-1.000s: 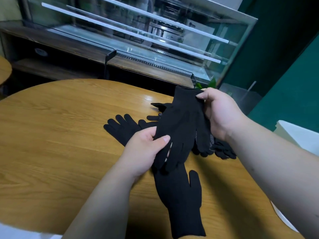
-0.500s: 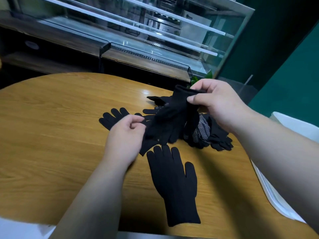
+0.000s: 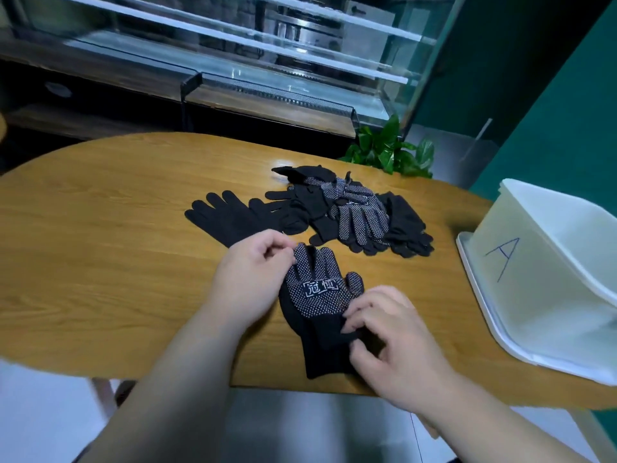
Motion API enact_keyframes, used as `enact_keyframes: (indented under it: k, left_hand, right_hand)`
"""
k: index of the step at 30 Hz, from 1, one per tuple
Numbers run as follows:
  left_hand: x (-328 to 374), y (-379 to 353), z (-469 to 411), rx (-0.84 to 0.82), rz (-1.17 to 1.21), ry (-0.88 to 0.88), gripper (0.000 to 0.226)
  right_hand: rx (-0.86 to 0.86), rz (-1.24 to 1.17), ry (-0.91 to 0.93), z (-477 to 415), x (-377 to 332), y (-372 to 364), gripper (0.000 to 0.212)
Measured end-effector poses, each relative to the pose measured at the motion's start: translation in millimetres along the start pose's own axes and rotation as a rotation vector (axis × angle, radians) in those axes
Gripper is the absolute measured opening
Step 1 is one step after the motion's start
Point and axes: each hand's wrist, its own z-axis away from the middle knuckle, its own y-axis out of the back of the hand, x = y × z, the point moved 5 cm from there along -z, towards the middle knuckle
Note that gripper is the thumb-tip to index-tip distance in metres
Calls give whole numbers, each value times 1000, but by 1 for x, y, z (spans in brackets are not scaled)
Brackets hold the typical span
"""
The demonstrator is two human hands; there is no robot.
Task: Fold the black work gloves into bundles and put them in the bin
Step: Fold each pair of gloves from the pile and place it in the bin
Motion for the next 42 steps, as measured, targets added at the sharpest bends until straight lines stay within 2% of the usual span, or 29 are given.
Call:
enact_keyframes:
  k: [6, 13, 22, 28, 33, 42]
  left_hand:
    - [-1, -19, 39, -112, -249, -130, 19]
    - [-10, -4, 61, -129, -290, -227, 20]
    - [-10, -20, 65, -491, -266, -346, 28]
    - [-7, -26, 67, -608, -374, -358, 27]
    - [-5, -30, 71, -628, -608, -440, 45]
    - [-2, -32, 75, -596, -752, -480, 44]
  right_hand:
    - [11, 9, -4, 22, 1, -17, 15]
    - [-74, -5, -18, 24, 5, -26, 14]
    - [-110, -72, -63, 24, 7, -21, 11]
    - [-74, -76, -36, 24, 4, -17, 15]
    - [-101, -140, -50, 25, 7, -19, 17]
    - [-91, -14, -19, 35, 8, -17, 22]
